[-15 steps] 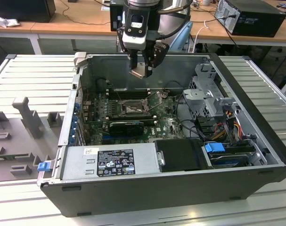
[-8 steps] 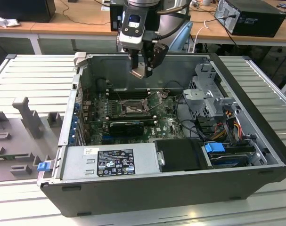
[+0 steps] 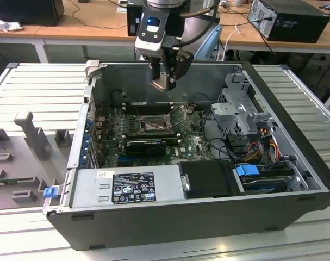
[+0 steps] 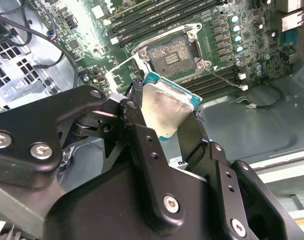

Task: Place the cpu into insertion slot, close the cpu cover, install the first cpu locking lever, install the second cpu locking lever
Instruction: 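Place the cpu into insertion slot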

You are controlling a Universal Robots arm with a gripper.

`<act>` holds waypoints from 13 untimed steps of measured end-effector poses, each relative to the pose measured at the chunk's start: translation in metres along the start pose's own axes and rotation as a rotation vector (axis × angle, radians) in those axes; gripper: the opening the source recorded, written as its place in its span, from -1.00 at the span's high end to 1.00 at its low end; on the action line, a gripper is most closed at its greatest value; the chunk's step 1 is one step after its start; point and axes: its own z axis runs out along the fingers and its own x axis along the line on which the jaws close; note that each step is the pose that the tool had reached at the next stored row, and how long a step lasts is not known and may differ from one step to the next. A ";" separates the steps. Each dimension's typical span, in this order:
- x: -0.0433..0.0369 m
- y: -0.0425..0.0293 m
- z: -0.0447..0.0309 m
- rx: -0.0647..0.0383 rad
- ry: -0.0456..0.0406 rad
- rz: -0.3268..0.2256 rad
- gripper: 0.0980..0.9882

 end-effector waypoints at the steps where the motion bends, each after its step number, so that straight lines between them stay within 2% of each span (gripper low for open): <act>1: 0.0000 0.0000 0.0002 0.000 -0.0005 0.006 0.05; 13: 0.0000 -0.0001 0.0012 -0.001 -0.0066 0.076 0.05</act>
